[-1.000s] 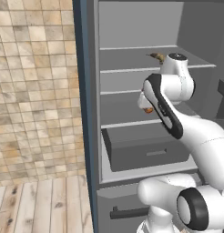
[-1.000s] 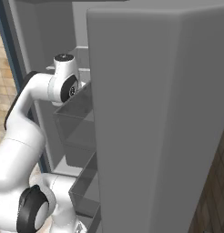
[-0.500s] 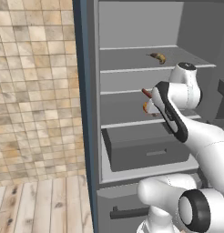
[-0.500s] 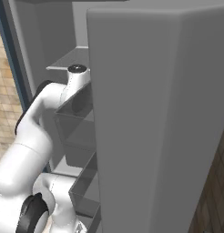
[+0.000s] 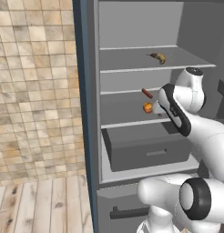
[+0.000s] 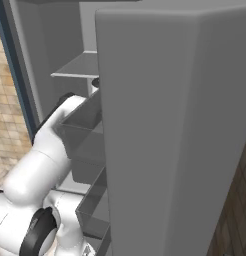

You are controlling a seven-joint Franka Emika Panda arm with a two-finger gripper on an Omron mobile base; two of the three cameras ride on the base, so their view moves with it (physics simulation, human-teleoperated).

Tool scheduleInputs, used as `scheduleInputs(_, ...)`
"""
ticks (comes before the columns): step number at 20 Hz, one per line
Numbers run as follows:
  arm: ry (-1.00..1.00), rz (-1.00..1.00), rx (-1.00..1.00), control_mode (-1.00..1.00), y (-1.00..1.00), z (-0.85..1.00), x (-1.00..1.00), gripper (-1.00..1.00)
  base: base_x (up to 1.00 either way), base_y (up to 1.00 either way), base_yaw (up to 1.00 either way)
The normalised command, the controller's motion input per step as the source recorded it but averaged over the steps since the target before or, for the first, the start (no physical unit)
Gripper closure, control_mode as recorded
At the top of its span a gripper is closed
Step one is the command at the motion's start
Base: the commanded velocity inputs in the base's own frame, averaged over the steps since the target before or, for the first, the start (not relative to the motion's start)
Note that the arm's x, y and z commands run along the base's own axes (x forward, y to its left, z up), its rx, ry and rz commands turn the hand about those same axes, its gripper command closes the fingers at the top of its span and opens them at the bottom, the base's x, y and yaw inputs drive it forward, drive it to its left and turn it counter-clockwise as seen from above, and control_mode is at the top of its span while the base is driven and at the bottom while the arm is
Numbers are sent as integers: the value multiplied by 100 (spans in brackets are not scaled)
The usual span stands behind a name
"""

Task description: Pick up the peach and banana from the fridge and place one fruit on each plate on the dining counter.

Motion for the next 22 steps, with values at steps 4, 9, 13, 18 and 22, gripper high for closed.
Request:
scheduleInputs(4, -3, 0, 0, -100, -21, -8, 16, -100, 0, 0, 0)
scheduleInputs(9, 0, 0, 0, -100, -8, -3, 34, -100, 0, 0, 0)
scheduleInputs(13, 0, 0, 0, -100, 0, -9, 43, -100, 0, 0, 0)
scheduleInputs(18, 0, 0, 0, -100, 0, -22, 40, -100, 0, 0, 0)
scheduleInputs(22, -3, 0, 0, -100, 0, -23, 30, -100, 0, 0, 0)
